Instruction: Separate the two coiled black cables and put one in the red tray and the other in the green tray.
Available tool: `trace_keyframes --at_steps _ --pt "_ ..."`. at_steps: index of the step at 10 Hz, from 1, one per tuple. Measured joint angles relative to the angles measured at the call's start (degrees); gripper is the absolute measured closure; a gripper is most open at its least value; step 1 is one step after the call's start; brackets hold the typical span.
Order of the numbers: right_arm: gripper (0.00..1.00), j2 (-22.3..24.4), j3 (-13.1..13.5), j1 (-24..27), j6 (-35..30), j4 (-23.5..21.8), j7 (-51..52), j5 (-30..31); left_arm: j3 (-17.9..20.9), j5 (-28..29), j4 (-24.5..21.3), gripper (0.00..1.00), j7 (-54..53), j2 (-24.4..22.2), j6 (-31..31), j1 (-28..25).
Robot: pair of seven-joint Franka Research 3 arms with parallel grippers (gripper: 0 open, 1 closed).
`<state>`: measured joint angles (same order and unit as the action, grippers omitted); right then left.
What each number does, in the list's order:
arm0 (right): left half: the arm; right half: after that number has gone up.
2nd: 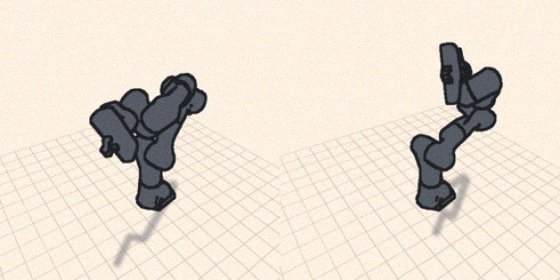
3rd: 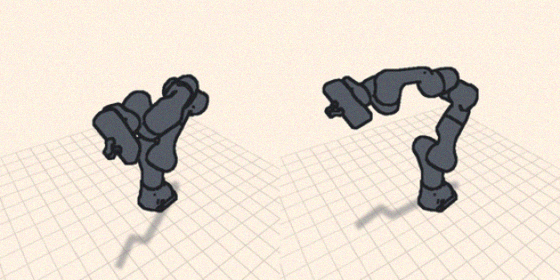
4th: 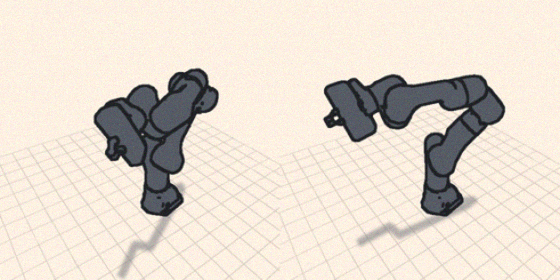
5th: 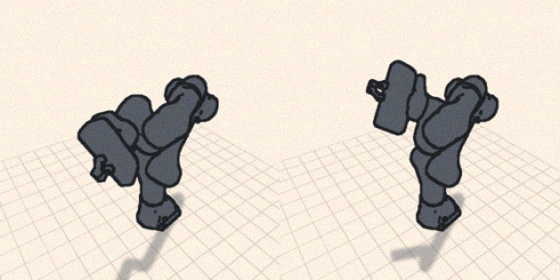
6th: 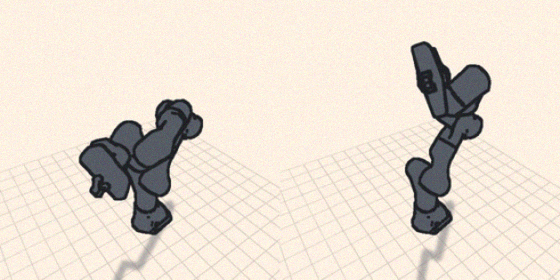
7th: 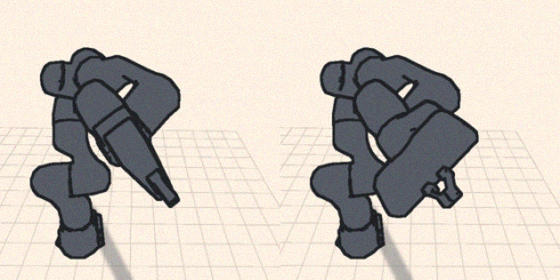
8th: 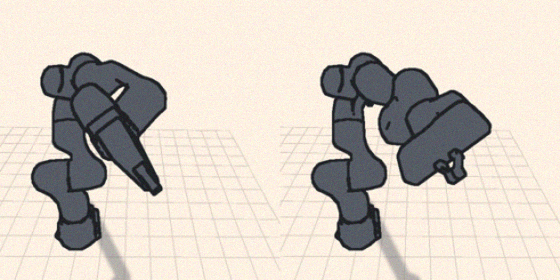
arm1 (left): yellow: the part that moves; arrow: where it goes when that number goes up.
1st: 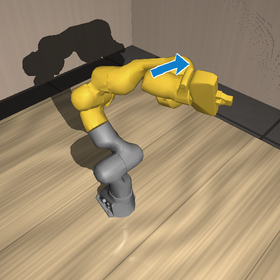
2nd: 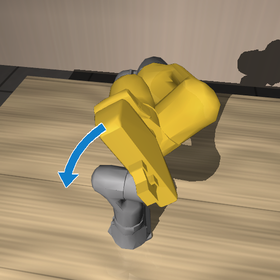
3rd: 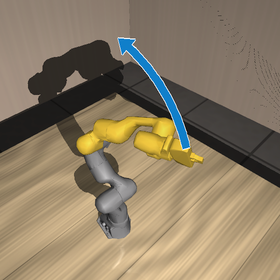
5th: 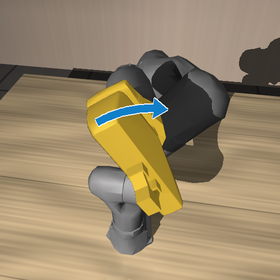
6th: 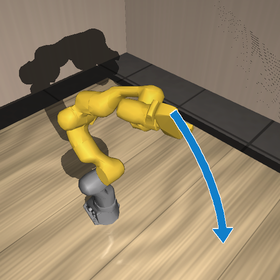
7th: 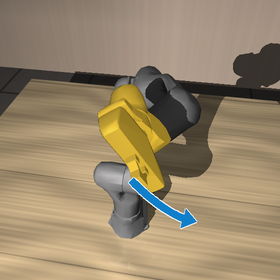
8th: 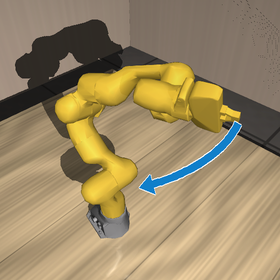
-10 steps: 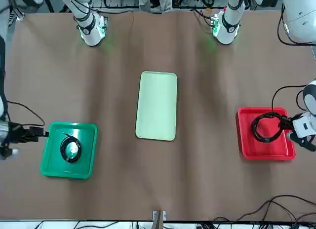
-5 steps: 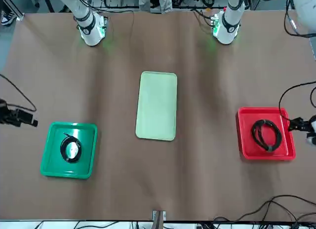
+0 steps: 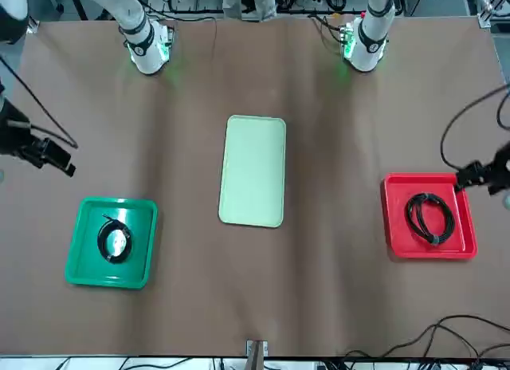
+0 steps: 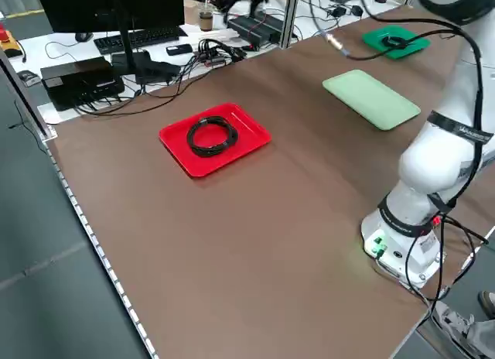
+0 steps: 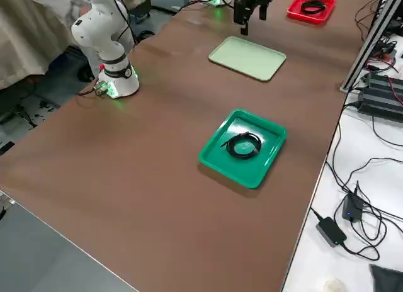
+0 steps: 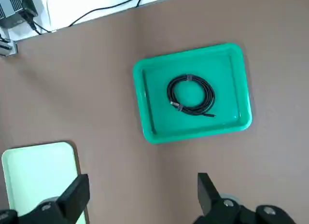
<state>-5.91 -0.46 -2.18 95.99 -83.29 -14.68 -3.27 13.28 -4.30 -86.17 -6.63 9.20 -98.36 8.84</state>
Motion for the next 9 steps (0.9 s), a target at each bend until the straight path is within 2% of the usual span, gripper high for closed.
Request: trace_keyframes --at_steps 2,4,9 --pt "0.01 3.3 0.0 0.1 1.3 -3.7 0.7 0.1 -5.5 1.2 -0.5 0.0 6.3 -5.1 5.2 -2.2" --pt "0.01 5.2 0.1 0.4 -0.2 -4.4 1.9 0.2 -10.3 2.2 -2.2 0.0 10.8 -8.4 7.2 -4.1" --pt "0.01 5.9 1.0 0.9 -0.7 -4.9 5.0 0.2 -11.5 2.3 -3.3 0.0 11.2 -8.8 7.5 -4.1"
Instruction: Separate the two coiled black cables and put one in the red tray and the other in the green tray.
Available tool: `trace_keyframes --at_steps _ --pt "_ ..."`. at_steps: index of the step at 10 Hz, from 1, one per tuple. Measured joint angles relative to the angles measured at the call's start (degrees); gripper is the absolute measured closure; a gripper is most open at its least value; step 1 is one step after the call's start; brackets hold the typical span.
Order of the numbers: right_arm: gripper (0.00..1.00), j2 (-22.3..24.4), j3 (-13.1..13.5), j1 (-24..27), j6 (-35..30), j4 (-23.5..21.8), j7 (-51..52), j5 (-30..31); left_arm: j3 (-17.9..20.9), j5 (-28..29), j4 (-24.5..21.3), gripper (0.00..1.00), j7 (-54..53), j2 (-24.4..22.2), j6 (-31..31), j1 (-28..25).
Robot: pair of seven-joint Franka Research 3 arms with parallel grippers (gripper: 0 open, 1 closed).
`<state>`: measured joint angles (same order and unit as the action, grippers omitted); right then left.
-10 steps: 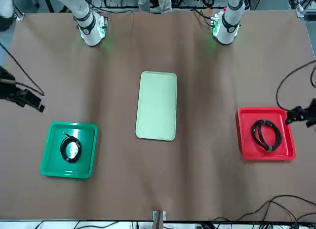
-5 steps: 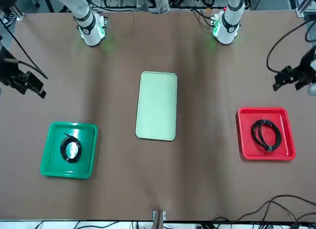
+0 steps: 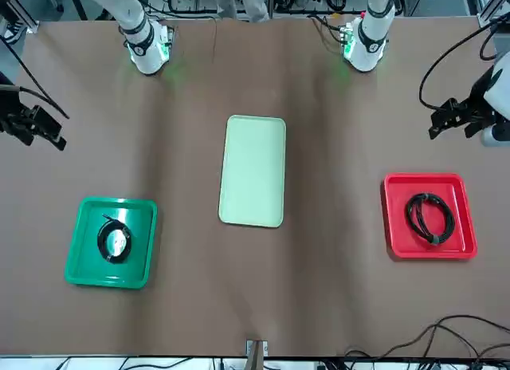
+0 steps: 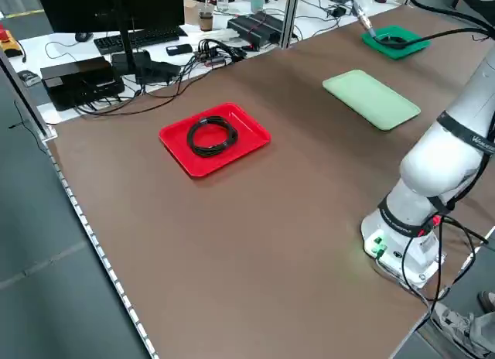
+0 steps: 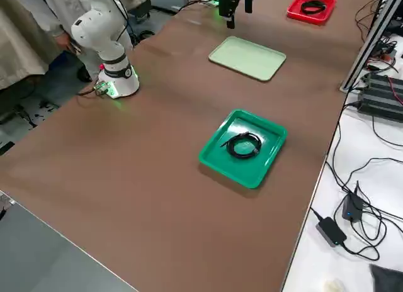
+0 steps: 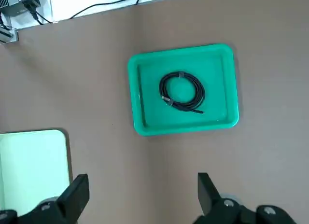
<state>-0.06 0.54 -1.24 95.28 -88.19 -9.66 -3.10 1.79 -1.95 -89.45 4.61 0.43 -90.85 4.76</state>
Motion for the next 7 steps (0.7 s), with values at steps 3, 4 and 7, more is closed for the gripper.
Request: trace_keyframes --at_steps 3,4,7 --pt "0.01 0.0 0.0 0.0 -0.5 0.0 0.0 0.0 -0.1 0.0 0.0 0.01 -0.1 0.0 0.8 0.1" --pt "0.01 0.0 0.0 0.0 -0.6 0.0 0.1 0.0 -0.1 0.0 0.0 0.01 -0.8 0.0 0.8 0.1" --pt "0.01 0.0 -0.1 -0.1 -1.9 -0.1 0.2 2.1 -0.1 0.0 0.0 0.01 -1.7 0.0 0.9 0.1"
